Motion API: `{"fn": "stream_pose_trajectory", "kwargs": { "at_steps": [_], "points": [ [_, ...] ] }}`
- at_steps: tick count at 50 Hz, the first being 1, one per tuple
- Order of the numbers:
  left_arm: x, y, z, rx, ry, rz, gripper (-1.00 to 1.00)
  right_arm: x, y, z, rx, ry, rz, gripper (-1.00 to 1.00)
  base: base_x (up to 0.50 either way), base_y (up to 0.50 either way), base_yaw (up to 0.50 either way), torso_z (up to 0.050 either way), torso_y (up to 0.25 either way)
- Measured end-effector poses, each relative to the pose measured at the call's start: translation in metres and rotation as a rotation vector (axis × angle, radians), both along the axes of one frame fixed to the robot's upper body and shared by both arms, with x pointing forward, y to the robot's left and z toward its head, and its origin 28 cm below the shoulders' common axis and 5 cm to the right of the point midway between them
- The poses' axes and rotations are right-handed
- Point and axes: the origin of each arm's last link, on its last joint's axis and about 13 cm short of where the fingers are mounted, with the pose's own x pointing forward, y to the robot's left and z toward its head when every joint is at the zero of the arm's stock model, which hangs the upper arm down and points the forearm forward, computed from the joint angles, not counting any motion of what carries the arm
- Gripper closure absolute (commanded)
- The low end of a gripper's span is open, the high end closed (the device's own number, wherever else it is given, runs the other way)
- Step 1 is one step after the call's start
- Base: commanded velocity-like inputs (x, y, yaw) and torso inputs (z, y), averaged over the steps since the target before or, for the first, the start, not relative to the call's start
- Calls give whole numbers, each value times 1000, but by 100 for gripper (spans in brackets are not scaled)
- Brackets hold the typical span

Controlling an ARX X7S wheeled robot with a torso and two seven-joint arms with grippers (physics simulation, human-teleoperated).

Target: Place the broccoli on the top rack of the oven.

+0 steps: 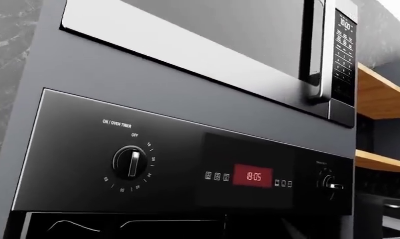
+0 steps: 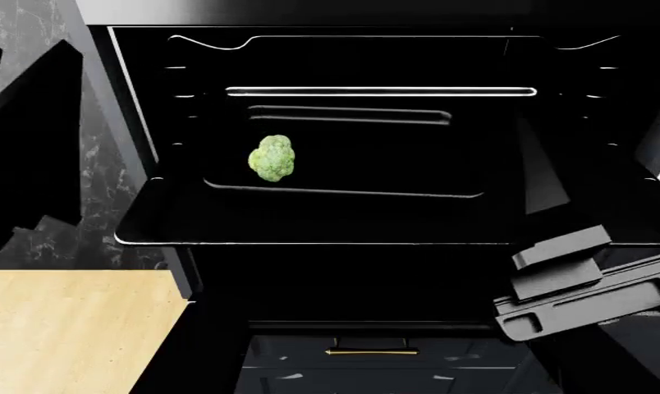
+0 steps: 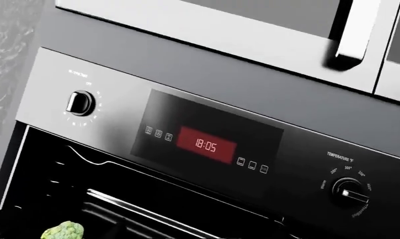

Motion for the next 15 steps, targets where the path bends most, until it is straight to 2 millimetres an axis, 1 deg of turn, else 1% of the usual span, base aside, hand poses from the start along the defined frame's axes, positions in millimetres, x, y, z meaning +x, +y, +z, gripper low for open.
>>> {"fn": "stream_pose_trajectory", "kwargs": {
  "at_steps": [8, 15],
  "points": [
    [-5, 3, 2, -40, -47, -4, -100, -7, -4, 7, -17, -78, -5, -100, 0, 0, 0, 0, 0],
    [-7, 7, 2, -69, -88, 24, -100, -15, -13, 9, -4, -151, -16, -100, 0, 0, 0, 0, 0]
  ]
}}
